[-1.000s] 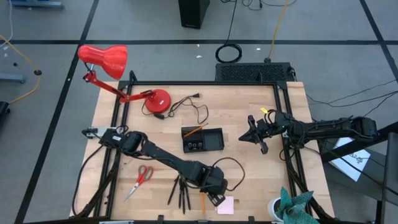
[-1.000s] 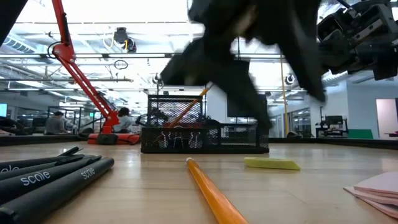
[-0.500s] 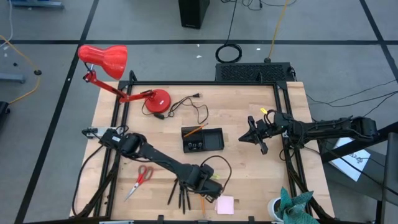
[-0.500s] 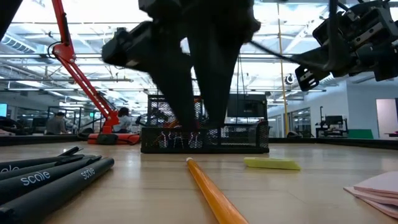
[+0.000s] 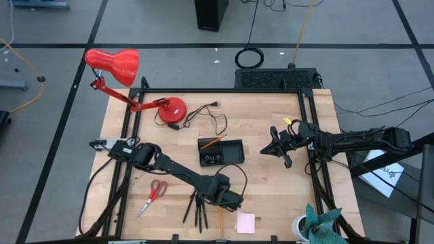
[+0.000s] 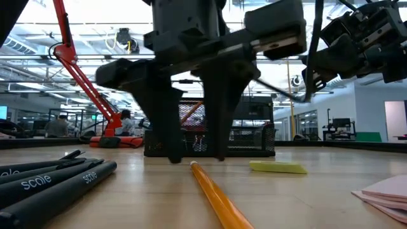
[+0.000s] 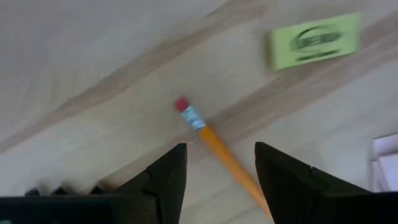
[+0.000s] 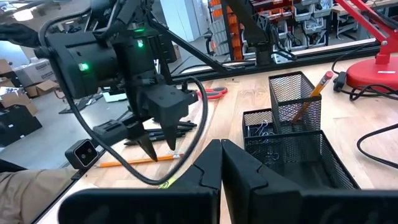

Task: Pick and place office supplies into organizer
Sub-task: Put the orange pencil into the desk organizer

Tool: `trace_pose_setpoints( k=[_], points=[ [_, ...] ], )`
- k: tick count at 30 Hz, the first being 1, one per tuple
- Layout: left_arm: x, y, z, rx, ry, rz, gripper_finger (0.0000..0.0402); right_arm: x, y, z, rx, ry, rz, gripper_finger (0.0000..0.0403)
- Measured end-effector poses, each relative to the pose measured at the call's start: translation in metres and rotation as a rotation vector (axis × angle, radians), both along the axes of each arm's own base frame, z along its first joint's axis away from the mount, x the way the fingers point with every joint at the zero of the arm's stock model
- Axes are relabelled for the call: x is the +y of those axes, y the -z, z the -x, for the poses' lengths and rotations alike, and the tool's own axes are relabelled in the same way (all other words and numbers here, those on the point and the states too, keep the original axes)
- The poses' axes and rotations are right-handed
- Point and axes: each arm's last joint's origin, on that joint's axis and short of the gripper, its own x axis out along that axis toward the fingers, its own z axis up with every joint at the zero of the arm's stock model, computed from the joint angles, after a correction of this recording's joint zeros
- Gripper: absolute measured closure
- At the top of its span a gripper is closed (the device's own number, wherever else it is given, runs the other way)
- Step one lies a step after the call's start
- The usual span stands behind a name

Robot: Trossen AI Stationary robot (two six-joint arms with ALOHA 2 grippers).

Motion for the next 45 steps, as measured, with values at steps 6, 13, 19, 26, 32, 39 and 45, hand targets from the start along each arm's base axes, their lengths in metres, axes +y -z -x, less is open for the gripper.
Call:
trace_pose_setpoints(
  k=[6,13,19,26,32,39,45],
  points=[
    [0.000,0.010,0.002,0.002,-0.021,0.026,0.0206,0.000,0.000,0.000,0.001,0.000,0.000,0.0403],
    [0.003,0.028,0.009,0.020,-0.008,0.027,0.0206,0.000,0.000,0.000,0.001,0.000,0.000,0.0403],
    [0.006,0.035,0.015,0.075,-0.014,0.030,0.0206,0.000,0.000,0.000,0.001,0.000,0.000,0.0403],
    [0.009,0.036,0.016,0.092,0.036,0.016,0.0216,0.000,0.000,0.000,0.001,0.001,0.000,0.0403],
    [0.011,0.036,0.021,0.150,0.042,-0.007,0.0261,0.000,0.000,0.000,0.002,0.000,0.000,0.0403],
    [0.013,0.036,0.026,0.201,0.065,-0.029,0.0300,0.000,0.001,0.000,0.006,0.000,-0.001,0.0403],
    [0.015,0.036,0.029,0.232,0.071,-0.040,0.0308,0.000,0.001,0.000,0.006,0.000,-0.001,0.0403]
  ],
)
